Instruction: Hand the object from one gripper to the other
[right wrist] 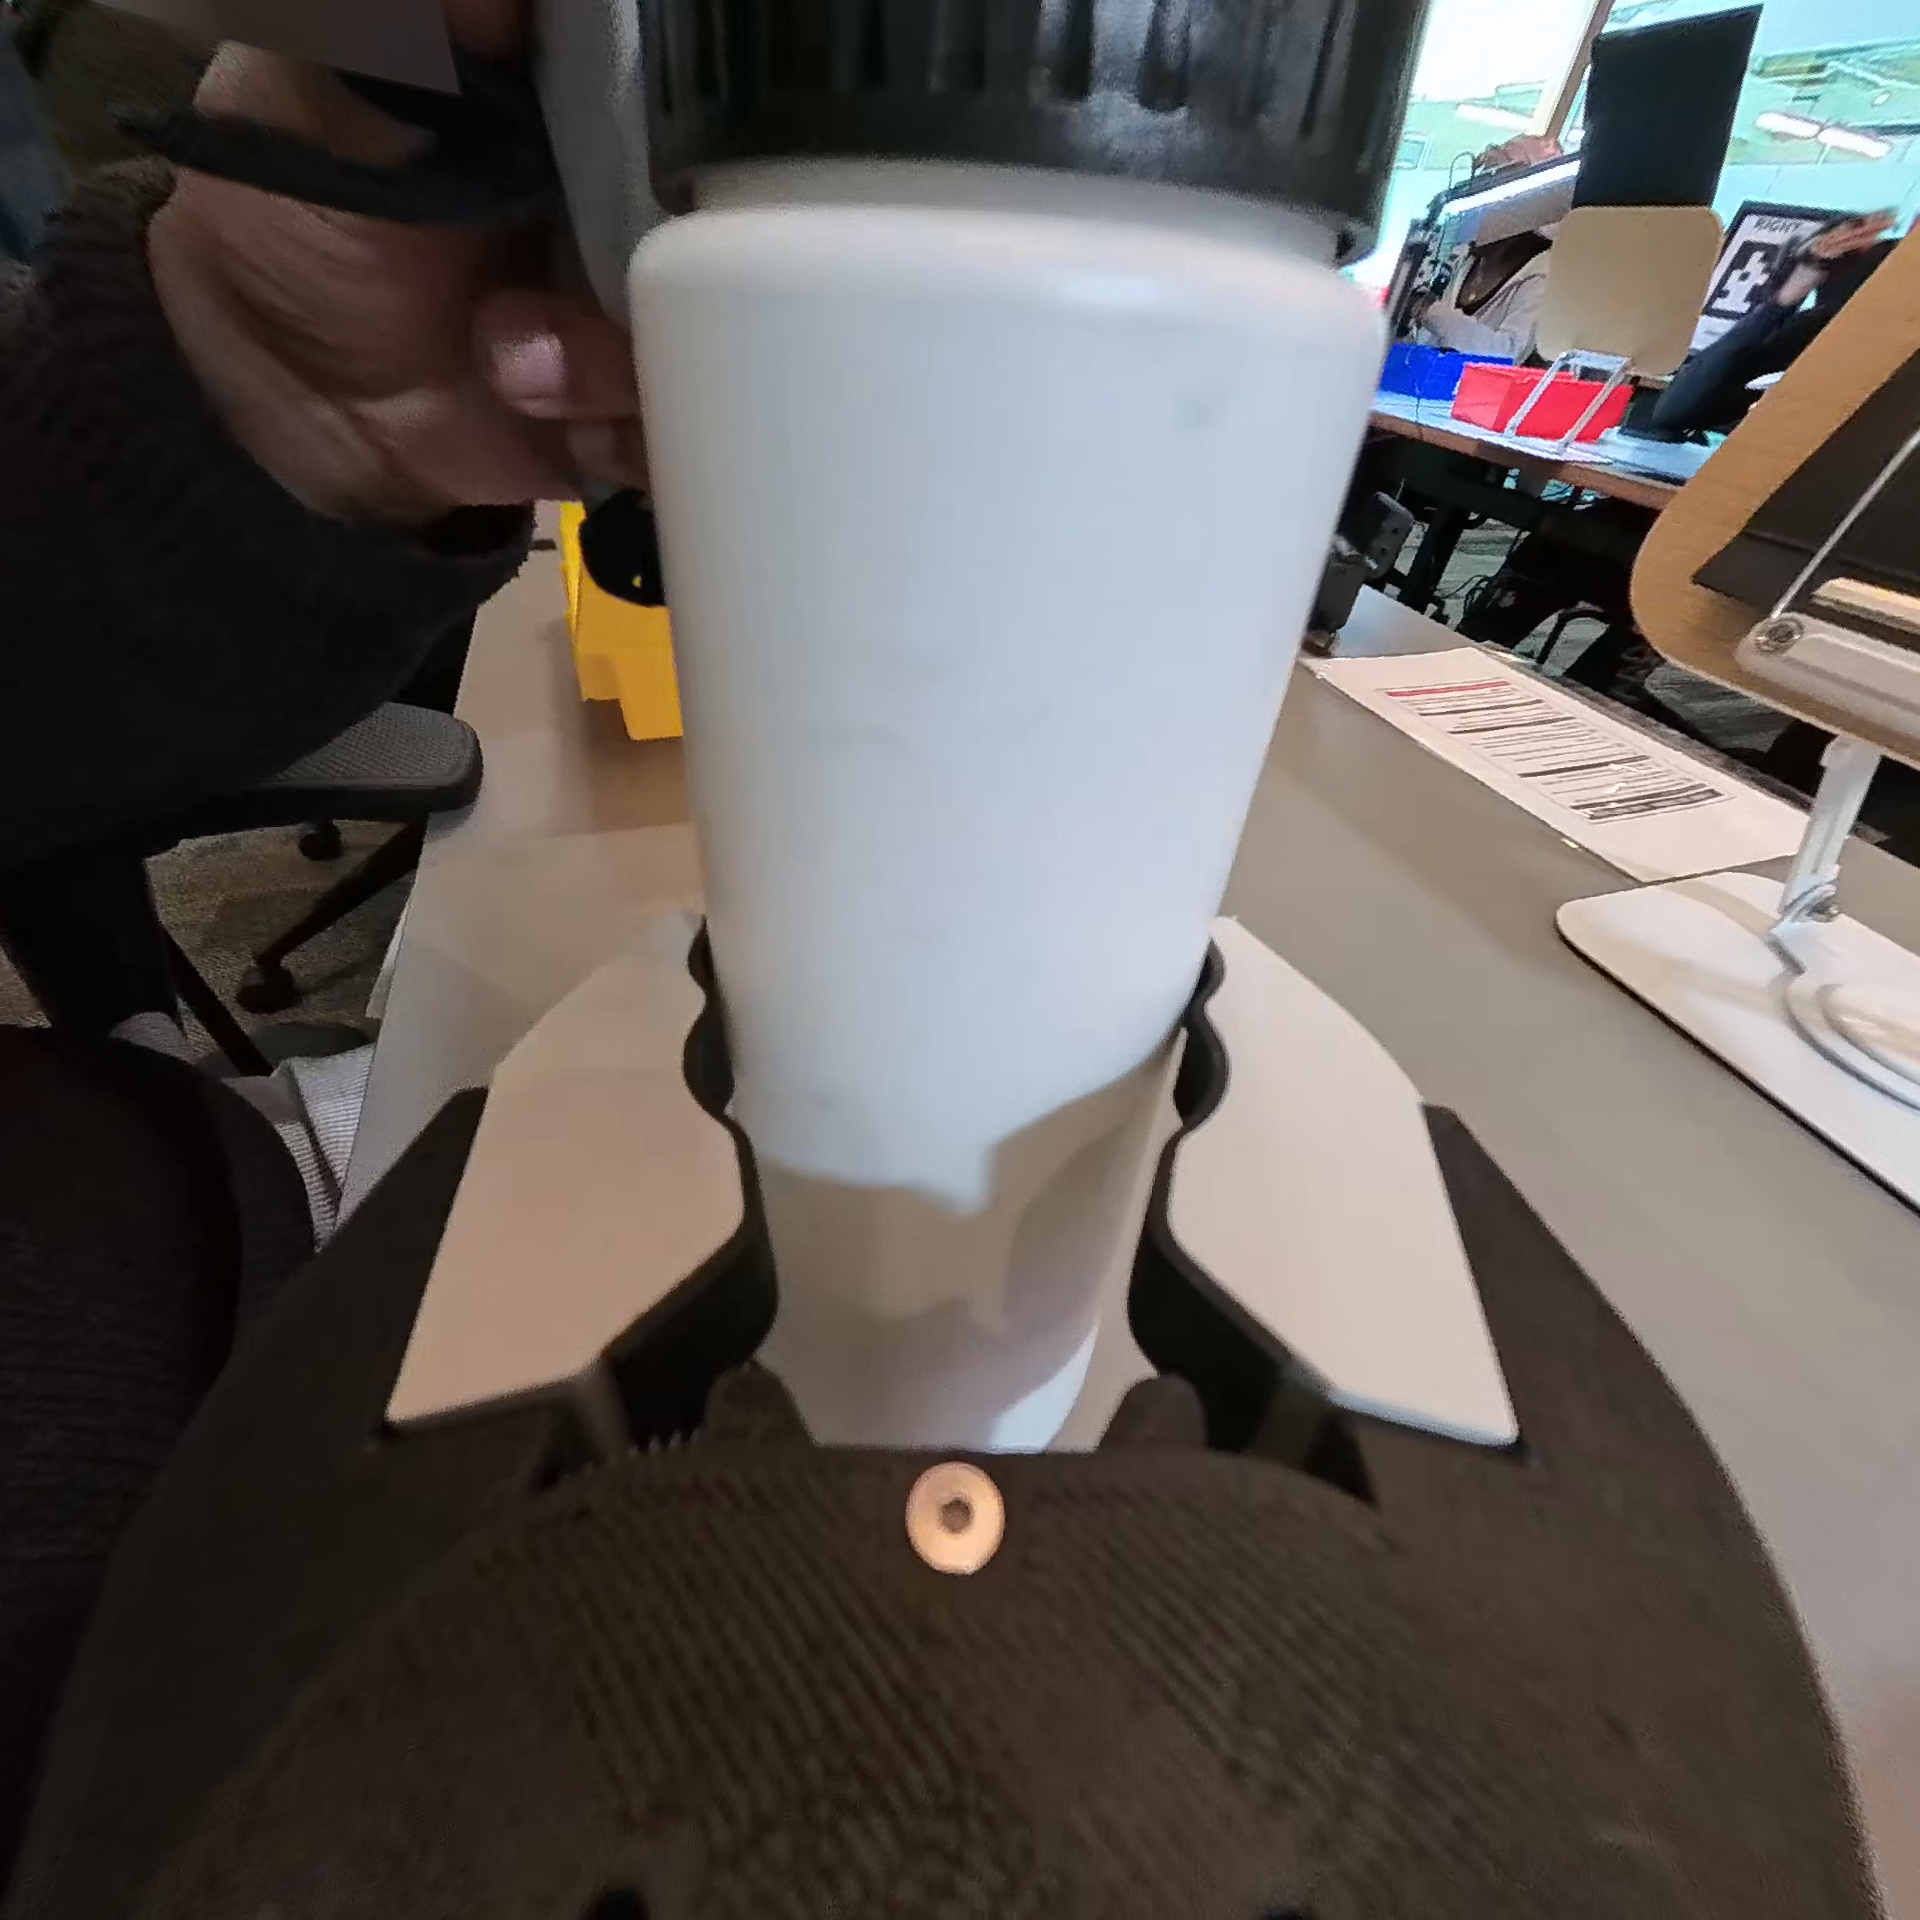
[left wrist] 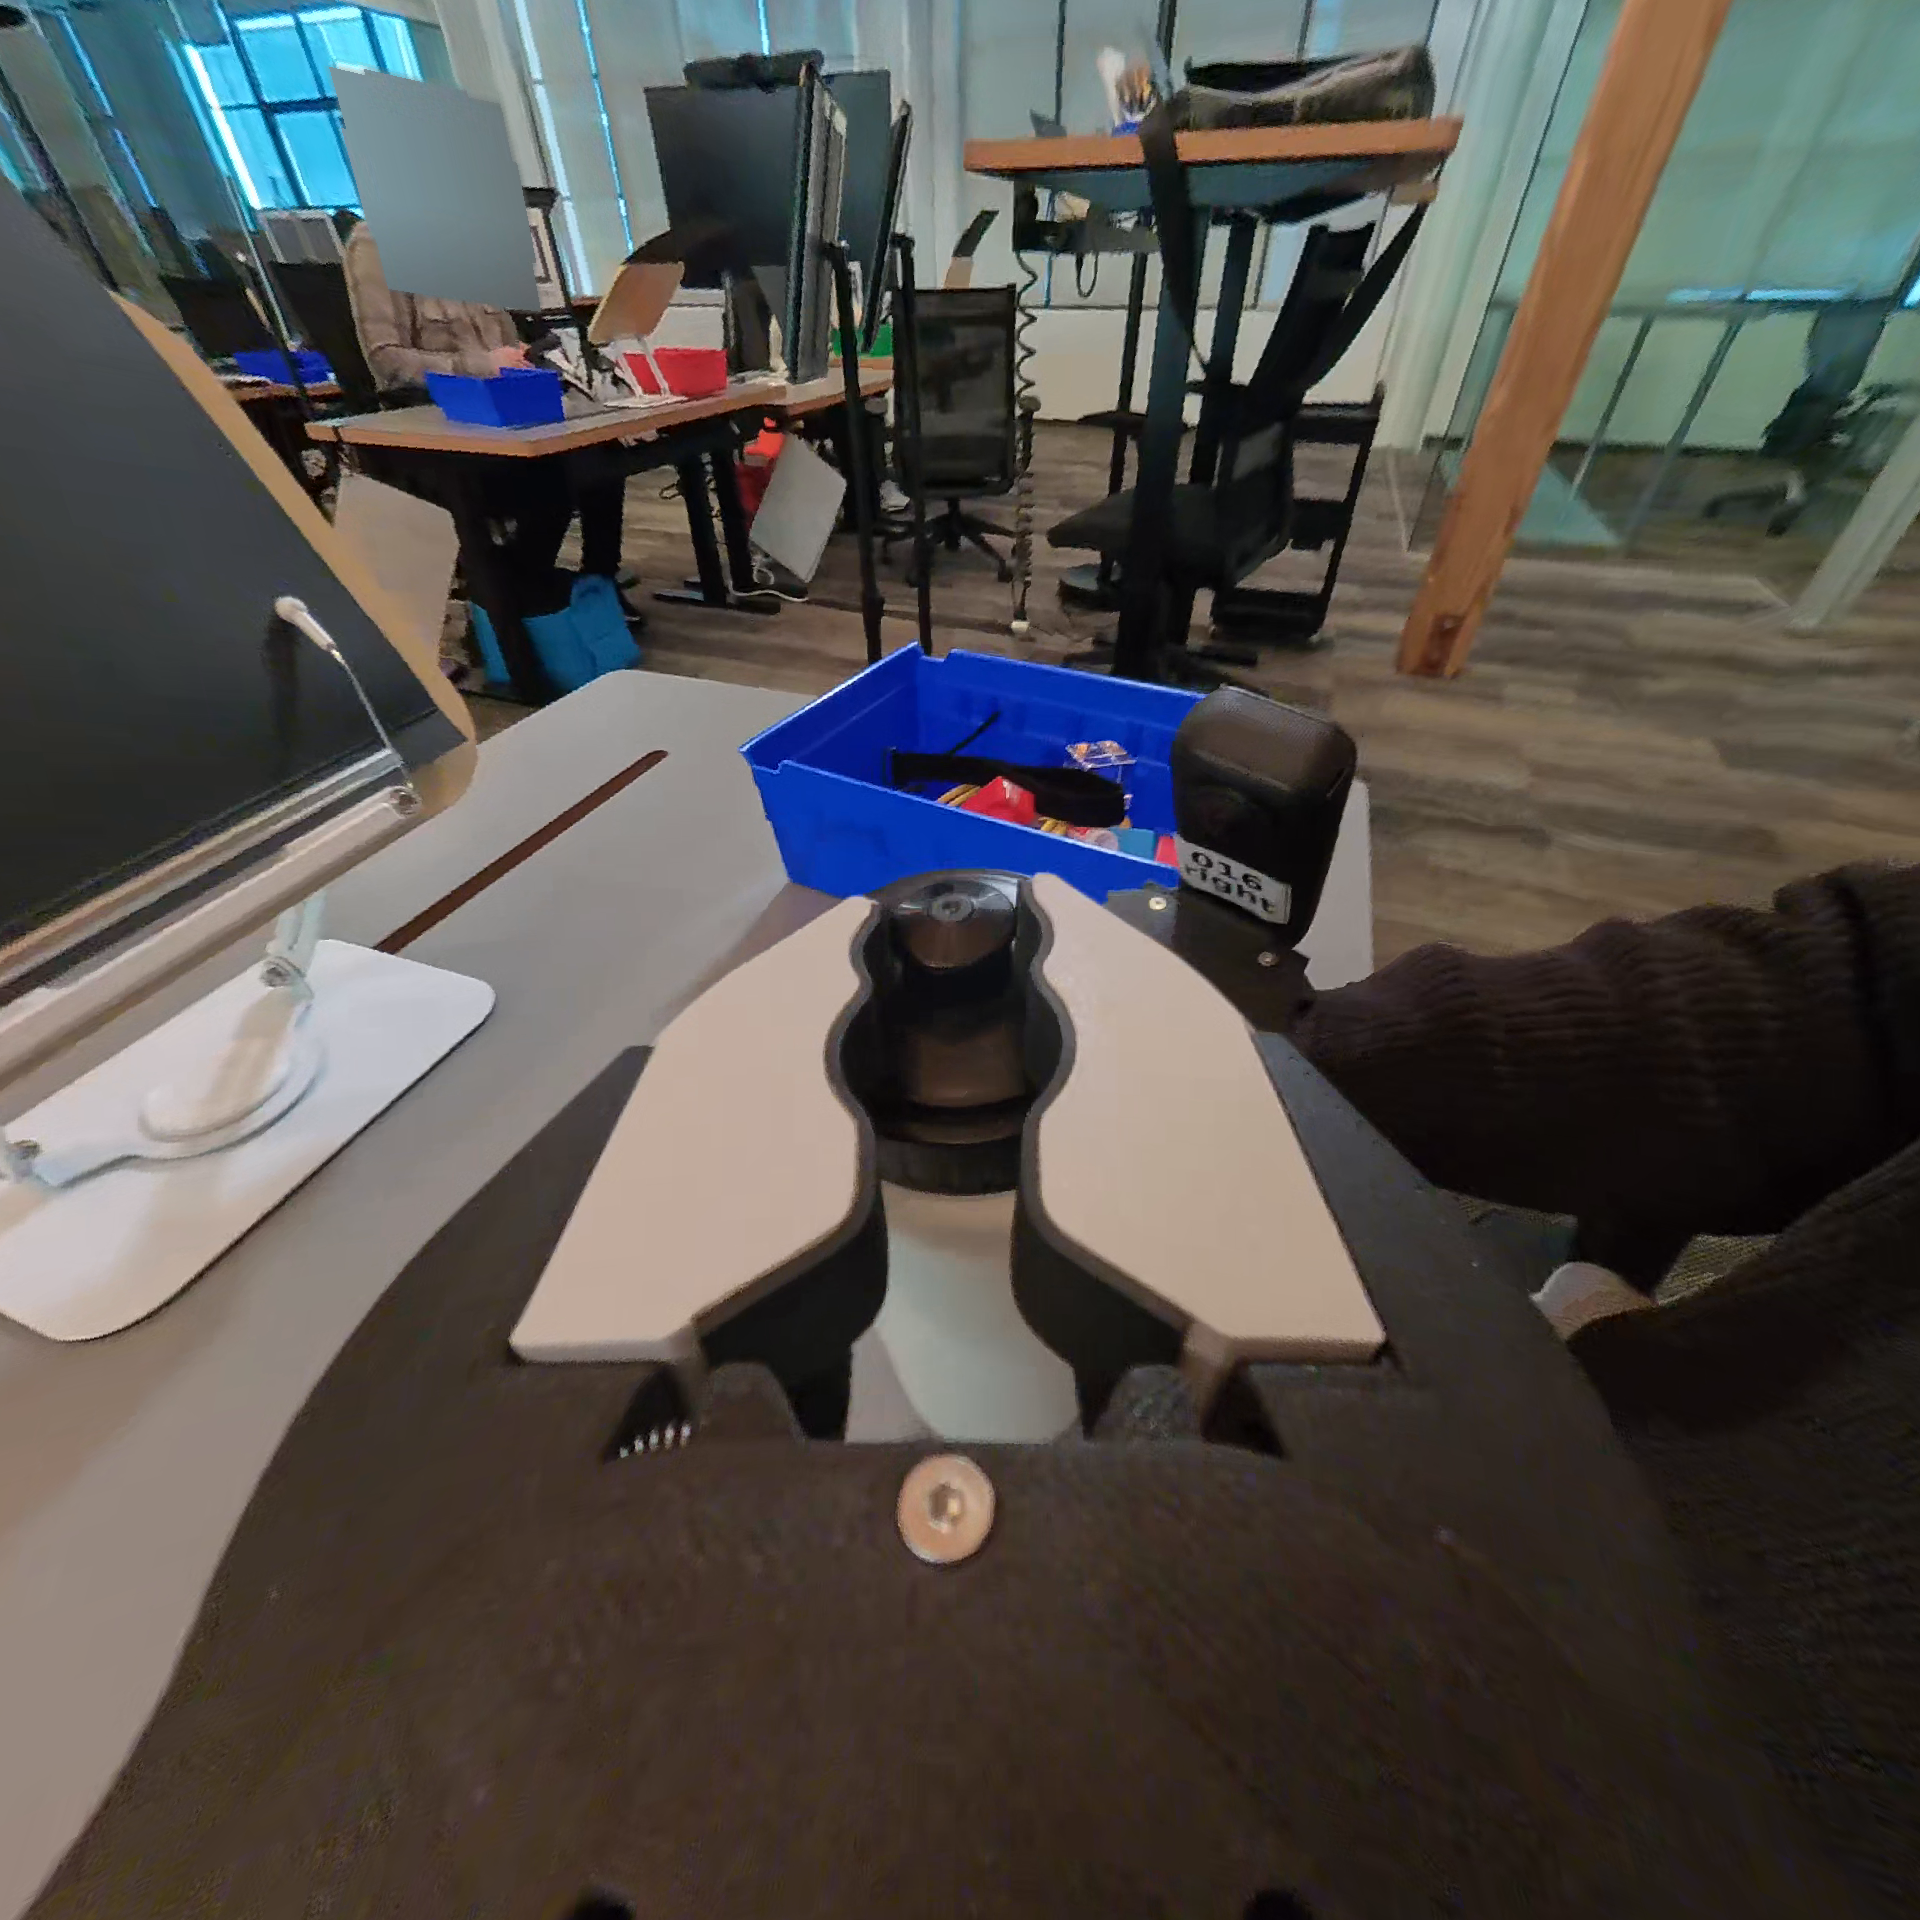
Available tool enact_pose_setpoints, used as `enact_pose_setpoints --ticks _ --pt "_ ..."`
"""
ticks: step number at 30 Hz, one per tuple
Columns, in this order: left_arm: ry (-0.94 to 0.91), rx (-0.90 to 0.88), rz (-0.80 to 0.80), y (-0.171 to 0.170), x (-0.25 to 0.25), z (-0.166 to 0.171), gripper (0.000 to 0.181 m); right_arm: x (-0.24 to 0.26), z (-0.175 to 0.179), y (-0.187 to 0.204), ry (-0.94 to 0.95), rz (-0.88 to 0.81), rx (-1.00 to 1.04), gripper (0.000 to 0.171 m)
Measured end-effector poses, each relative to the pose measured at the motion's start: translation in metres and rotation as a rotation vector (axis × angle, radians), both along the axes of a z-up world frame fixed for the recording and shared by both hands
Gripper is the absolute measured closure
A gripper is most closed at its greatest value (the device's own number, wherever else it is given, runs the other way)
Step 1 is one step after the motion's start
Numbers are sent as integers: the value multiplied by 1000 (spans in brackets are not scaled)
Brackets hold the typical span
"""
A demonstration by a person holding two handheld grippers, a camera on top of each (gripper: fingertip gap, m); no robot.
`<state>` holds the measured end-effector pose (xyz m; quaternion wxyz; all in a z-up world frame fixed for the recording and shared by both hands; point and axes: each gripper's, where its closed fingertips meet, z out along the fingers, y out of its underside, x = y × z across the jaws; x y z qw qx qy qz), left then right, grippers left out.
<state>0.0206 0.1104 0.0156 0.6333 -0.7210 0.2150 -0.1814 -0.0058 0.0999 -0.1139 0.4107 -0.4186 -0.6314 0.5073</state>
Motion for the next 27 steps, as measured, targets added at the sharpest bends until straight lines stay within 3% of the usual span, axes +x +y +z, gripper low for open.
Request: enact_pose_setpoints --ticks 7,19,27 --pt "29 65 43 -7 -7 18 156 2 15 4 100 0 -80 84" --pt "-56 198 131 -32 -50 63 157 -5 7 8 86 -5 -178 59" --pt "-271 387 106 -60 -77 102 157 -3 27 30 174 7 -640 50"
